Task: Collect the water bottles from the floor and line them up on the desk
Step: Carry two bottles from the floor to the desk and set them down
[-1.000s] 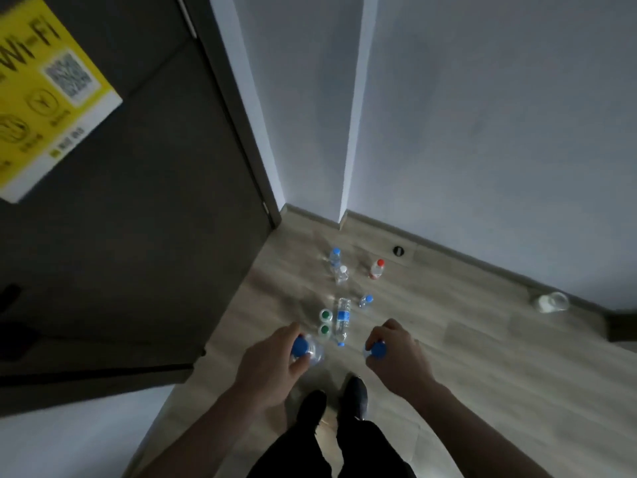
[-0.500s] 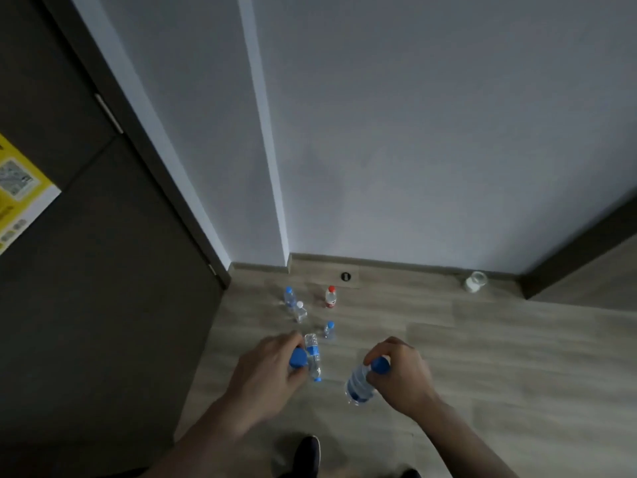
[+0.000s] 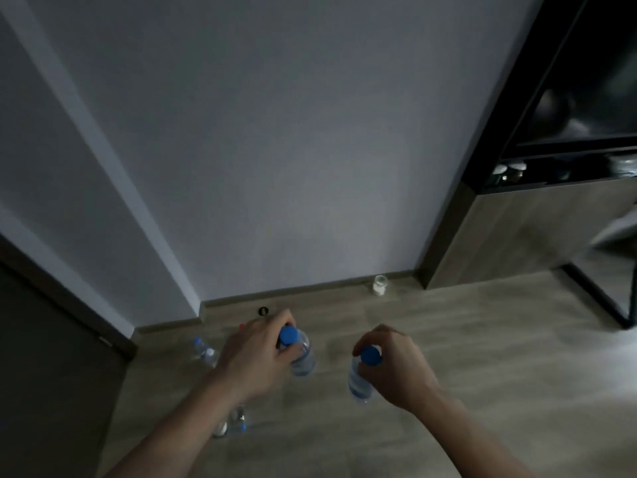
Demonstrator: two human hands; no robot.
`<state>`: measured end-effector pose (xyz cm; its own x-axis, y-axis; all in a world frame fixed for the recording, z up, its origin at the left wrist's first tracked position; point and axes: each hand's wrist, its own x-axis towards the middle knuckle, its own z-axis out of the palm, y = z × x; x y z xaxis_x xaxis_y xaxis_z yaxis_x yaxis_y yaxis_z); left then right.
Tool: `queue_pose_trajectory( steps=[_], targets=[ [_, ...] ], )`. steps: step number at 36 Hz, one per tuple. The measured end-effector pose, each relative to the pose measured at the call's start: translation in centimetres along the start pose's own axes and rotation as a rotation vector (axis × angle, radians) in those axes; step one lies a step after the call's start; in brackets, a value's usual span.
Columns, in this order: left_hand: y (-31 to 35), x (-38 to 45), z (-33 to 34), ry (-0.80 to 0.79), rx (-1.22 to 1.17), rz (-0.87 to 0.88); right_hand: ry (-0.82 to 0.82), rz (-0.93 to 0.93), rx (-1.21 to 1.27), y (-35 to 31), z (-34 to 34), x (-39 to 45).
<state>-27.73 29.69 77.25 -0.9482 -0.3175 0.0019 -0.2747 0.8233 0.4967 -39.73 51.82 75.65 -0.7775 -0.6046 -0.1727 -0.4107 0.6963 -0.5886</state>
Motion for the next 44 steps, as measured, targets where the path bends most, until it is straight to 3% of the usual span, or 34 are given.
queue_pose_trajectory(
  steps=[8, 17, 32, 44],
  targets=[
    [11.5, 4.8, 3.2, 0.045, 0.004, 0.139, 0.059, 0.085, -0.063, 8.4, -9.5, -2.2],
    [21.2, 12.3, 7.3, -0.075, 0.002, 0.283, 0.172, 0.161, 0.002, 15.6, -17.8, -2.6],
    [35.3, 30.6, 16.1, -0.162, -0.055, 0.474, 0.331, 0.325, 0.038, 29.8, -31.2, 4.0],
    [50.2, 43.4, 22.6, -0.235, -0.058, 0.623, 0.503, 0.48, 0.029, 42.1, -42.3, 6.3]
  ],
)
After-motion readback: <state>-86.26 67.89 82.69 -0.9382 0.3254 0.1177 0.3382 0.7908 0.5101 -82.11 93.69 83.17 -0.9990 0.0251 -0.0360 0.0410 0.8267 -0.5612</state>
